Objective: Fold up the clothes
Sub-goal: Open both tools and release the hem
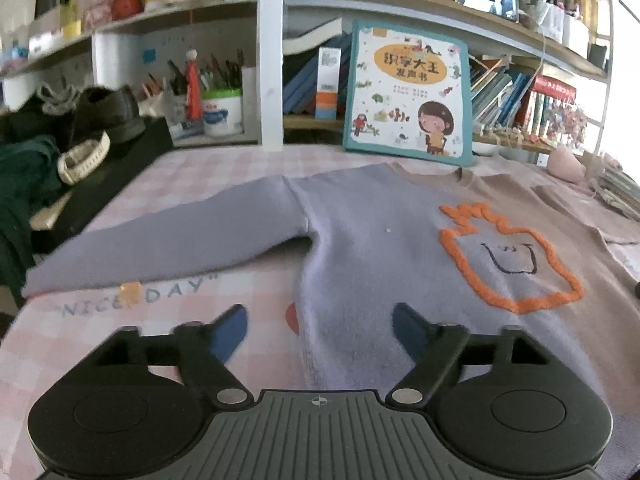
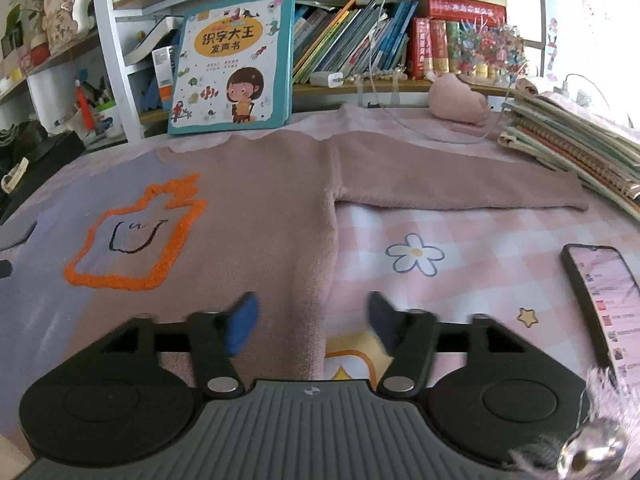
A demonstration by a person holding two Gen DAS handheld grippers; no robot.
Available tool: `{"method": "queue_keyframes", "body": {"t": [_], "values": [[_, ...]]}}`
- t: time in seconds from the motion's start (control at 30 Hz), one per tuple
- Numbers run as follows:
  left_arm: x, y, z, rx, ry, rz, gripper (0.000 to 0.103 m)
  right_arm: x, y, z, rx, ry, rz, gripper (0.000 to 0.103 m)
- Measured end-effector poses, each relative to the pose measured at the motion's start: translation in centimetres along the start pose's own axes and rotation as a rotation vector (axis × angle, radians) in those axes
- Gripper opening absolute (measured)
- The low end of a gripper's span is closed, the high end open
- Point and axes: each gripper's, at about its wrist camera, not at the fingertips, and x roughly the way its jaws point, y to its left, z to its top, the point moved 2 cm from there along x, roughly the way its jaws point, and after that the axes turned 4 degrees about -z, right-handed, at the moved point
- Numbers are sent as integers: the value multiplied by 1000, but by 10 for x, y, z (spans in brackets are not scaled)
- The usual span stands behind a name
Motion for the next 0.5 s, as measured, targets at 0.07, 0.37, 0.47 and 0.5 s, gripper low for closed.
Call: {"method": "queue_keyframes", "body": {"t": [0.07, 0.37, 0.47, 0.5], "values": [[-5, -3, 0, 11, -3, 0, 85, -3, 1, 0, -12, -9, -9, 80], [-19, -14, -6, 24, -17, -26, 89, -12, 17, -4, -90, -28, 6, 90], [-21, -17, -9, 25, -12, -37, 90, -14, 24, -5, -114, -31, 15, 92], [-21, -17, -10, 25, -11, -41, 90, -15, 26, -5, -121, -31, 18, 93]]}}
